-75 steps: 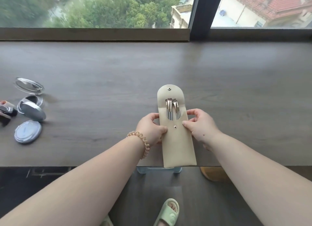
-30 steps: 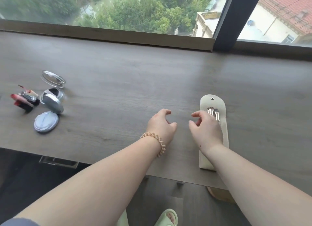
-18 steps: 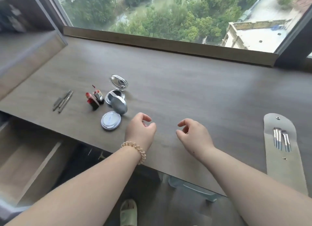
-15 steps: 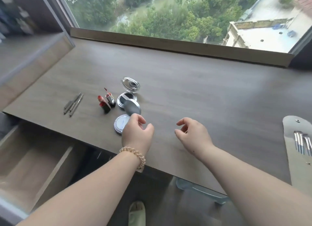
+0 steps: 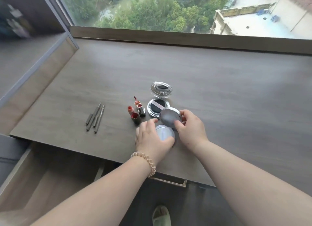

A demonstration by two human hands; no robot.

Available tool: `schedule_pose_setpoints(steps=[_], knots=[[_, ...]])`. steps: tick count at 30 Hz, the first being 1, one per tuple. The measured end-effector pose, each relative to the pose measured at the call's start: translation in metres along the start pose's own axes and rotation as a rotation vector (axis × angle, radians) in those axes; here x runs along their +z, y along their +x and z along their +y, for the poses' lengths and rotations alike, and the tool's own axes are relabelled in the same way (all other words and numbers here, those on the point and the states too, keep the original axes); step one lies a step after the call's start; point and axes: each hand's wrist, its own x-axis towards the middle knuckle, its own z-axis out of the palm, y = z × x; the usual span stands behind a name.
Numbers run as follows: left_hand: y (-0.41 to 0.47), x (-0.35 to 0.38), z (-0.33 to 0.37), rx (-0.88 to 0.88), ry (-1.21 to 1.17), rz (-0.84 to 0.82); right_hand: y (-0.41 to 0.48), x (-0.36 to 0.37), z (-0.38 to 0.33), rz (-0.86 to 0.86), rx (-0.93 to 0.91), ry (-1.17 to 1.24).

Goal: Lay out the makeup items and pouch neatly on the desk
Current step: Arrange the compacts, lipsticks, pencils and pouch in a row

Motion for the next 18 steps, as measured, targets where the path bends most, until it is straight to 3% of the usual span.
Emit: schedule_pose_setpoints(steps=[7, 9, 14, 18], knots=[[0.051, -0.035, 0.05, 0.32, -0.123, 0.329, 0.005, -0.004, 0.005, 0.052, -0.016, 0.037], [0.075, -0.045, 0.07, 0.374, -0.028, 0.276, 0.006, -0.014, 0.01, 0.08, -0.011, 0.053], [0.132, -0.058, 0.088, 0.26, 0.503, -0.105, 0.011, -0.037, 0.029, 0.081, 0.092, 0.003], [0.125, -0.039, 0.08, 0.198, 0.512, -0.172, 0.005, -0.037, 0.026, 0.164, 0.14, -0.041]])
